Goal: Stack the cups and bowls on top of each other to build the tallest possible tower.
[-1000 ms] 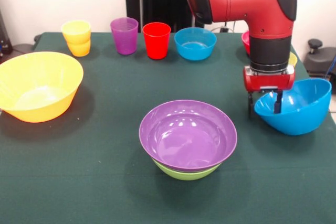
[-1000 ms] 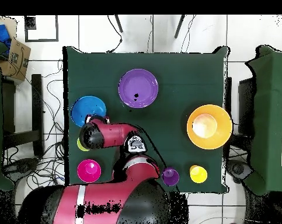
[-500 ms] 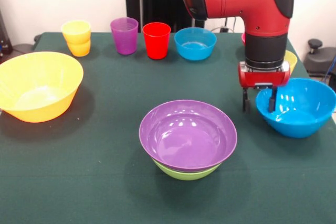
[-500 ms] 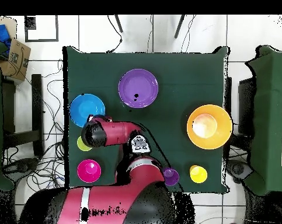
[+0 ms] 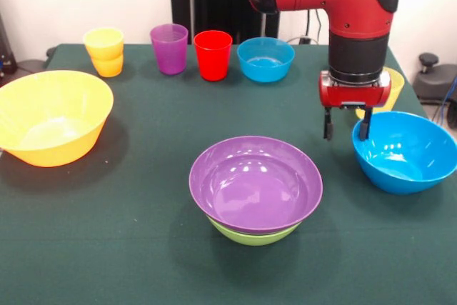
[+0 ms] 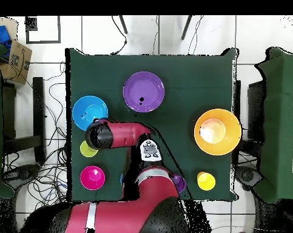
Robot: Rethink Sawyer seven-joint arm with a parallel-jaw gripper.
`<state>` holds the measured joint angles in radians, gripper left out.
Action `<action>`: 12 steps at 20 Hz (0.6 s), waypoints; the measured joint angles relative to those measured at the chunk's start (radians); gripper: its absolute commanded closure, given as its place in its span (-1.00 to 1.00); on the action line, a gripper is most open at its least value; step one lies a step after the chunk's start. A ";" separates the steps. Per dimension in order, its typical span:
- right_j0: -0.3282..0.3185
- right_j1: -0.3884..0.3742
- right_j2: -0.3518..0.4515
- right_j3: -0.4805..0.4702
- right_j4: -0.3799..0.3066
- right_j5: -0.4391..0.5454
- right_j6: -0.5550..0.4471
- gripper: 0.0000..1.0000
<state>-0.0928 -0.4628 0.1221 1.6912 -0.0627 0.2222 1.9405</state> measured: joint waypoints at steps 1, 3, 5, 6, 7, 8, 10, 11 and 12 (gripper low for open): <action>-0.003 -0.003 0.000 -0.002 0.000 0.010 0.000 -1.00; -0.010 -0.009 0.001 -0.006 0.000 0.020 0.000 -1.00; -0.011 -0.012 0.001 -0.008 0.000 0.020 0.000 -1.00; -0.012 -0.014 0.001 -0.009 0.000 0.020 0.000 -1.00; -0.011 -0.017 0.001 -0.013 0.000 0.019 0.000 1.00; -0.011 -0.017 0.001 -0.014 0.000 0.019 0.000 1.00; -0.011 -0.017 0.001 -0.015 0.000 0.020 0.000 1.00; -0.012 -0.018 0.002 -0.017 0.000 0.020 0.000 1.00; -0.012 -0.018 0.002 -0.017 0.000 0.019 0.000 1.00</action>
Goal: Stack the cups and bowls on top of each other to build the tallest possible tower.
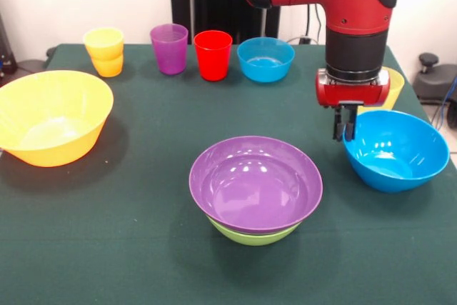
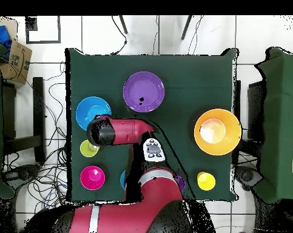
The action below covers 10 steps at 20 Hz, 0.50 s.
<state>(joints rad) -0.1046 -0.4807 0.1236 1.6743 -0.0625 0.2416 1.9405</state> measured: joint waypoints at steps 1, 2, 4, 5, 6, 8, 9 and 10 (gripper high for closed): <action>0.000 0.000 0.000 -0.001 0.000 0.000 0.000 1.00; 0.000 0.000 0.000 -0.002 0.000 0.000 0.000 1.00; 0.000 0.000 0.000 -0.003 0.000 0.000 0.000 1.00; 0.001 0.000 0.000 -0.004 0.000 0.000 0.000 1.00; 0.004 0.000 -0.001 -0.004 -0.001 0.000 0.000 -1.00; 0.004 0.001 -0.001 -0.004 0.000 0.000 0.000 -1.00; 0.004 0.001 -0.001 -0.004 0.000 0.000 0.000 -1.00; 0.004 0.001 -0.001 -0.004 0.000 0.000 0.000 -1.00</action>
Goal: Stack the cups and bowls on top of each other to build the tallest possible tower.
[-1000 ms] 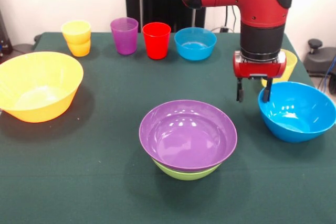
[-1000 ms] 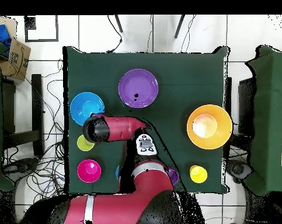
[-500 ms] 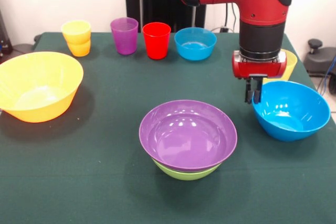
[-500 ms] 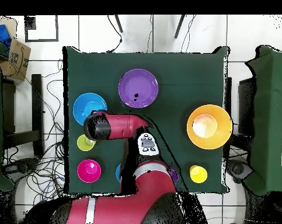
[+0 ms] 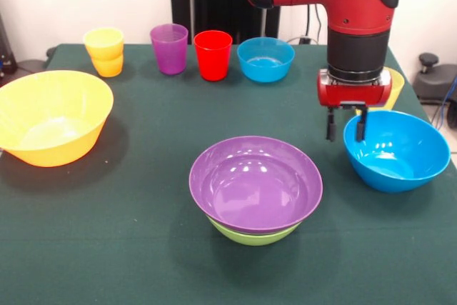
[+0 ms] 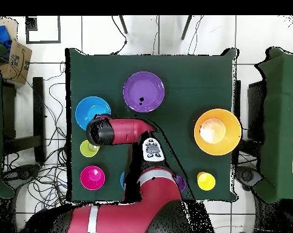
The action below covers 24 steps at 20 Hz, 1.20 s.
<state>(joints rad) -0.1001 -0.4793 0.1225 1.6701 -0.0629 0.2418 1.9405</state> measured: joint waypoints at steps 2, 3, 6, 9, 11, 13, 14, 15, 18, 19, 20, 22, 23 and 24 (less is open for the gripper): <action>0.000 0.001 0.000 0.000 0.000 0.000 0.000 -1.00; 0.000 0.001 0.000 0.000 0.000 0.000 0.000 -1.00; 0.002 0.001 -0.001 0.000 0.000 0.000 0.000 -1.00; 0.004 -0.003 0.000 0.001 0.000 0.000 0.000 -1.00; 0.004 -0.015 -0.001 0.002 0.000 0.005 0.000 -1.00; 0.007 -0.060 -0.002 0.001 0.000 0.050 0.000 -1.00; 0.007 -0.066 -0.003 0.000 0.000 0.059 0.000 -1.00; 0.009 -0.078 -0.003 -0.003 0.001 0.080 0.000 -1.00; 0.012 -0.125 -0.004 -0.027 0.003 0.182 0.000 -1.00; 0.012 -0.134 -0.004 -0.036 0.004 0.209 0.000 -1.00; 0.012 -0.147 -0.004 -0.050 0.005 0.247 0.000 -1.00; 0.012 -0.160 -0.004 -0.072 0.005 0.294 0.000 -1.00; 0.012 -0.164 -0.004 -0.080 0.004 0.309 0.000 -1.00; 0.012 -0.171 -0.004 -0.100 0.005 0.335 0.000 -1.00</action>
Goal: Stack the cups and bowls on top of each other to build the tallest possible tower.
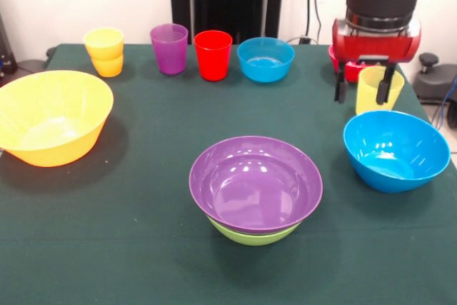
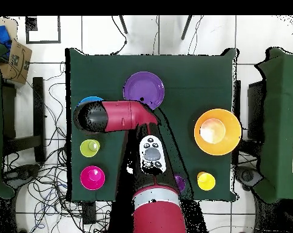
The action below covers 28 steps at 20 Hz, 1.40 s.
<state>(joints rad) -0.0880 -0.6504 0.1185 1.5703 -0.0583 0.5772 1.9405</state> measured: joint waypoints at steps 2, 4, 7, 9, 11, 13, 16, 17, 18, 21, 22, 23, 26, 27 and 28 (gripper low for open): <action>0.000 -0.006 0.000 -0.033 0.000 0.015 0.000 1.00; 0.000 -0.008 0.000 -0.040 0.000 0.015 0.000 1.00; 0.000 -0.018 0.001 -0.049 0.000 0.014 0.000 1.00; 0.000 -0.020 0.001 -0.048 0.000 0.011 0.000 1.00; 0.000 -0.018 0.001 -0.048 -0.001 0.001 0.000 1.00; -0.002 -0.012 0.001 -0.048 -0.001 -0.034 0.000 1.00; -0.005 -0.011 0.003 -0.045 -0.001 -0.060 0.000 1.00; -0.007 -0.011 0.003 -0.044 -0.001 -0.068 0.000 1.00; -0.008 -0.011 0.003 -0.043 -0.001 -0.074 0.000 1.00; -0.017 -0.007 0.004 -0.041 -0.002 -0.117 0.000 1.00; -0.020 -0.005 0.004 -0.041 -0.002 -0.128 0.000 1.00; -0.024 0.000 0.004 -0.041 -0.002 -0.143 0.000 1.00; -0.035 0.018 0.005 -0.041 -0.003 -0.181 0.000 -1.00; -0.035 0.019 0.005 -0.041 -0.003 -0.182 0.000 -1.00; -0.037 0.024 0.005 -0.041 -0.002 -0.191 0.000 -1.00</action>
<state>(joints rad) -0.1254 -0.6269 0.1234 1.5296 -0.0608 0.3863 1.9405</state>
